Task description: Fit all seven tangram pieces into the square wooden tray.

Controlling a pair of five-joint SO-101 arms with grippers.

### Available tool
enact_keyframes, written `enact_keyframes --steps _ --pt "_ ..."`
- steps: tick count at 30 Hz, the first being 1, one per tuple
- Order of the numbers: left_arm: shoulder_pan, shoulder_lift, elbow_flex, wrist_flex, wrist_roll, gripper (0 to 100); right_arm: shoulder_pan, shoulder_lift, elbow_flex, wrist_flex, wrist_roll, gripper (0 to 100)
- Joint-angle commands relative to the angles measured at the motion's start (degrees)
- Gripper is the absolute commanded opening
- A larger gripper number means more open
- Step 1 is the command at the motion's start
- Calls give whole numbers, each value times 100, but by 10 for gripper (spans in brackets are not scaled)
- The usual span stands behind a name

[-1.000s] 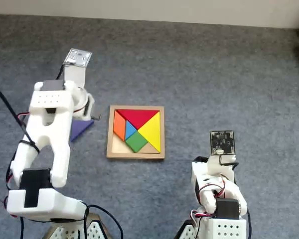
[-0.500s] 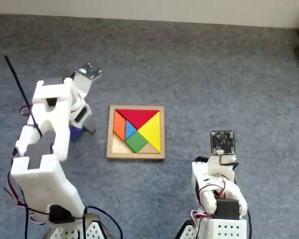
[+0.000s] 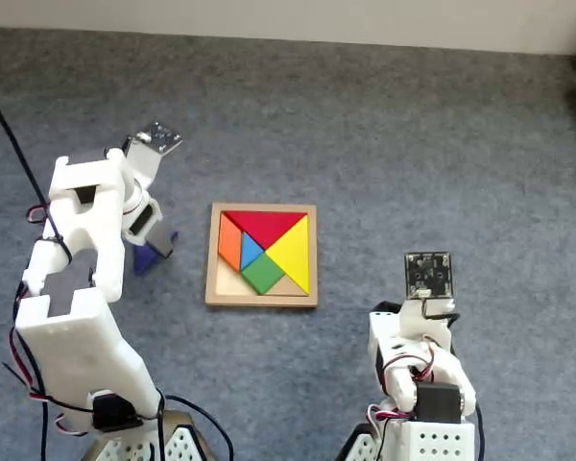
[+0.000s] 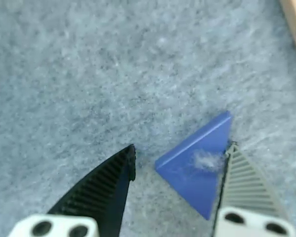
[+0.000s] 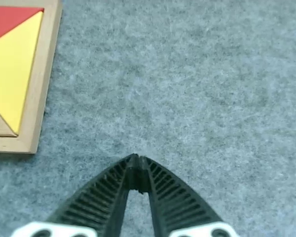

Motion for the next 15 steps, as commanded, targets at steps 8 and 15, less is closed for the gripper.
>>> enact_keyframes --steps 8,15 --pt "13 -57 347 62 -26 210 75 -48 848 -13 9 9" --pt "171 -92 391 149 18 118 75 -48 848 -13 9 9"
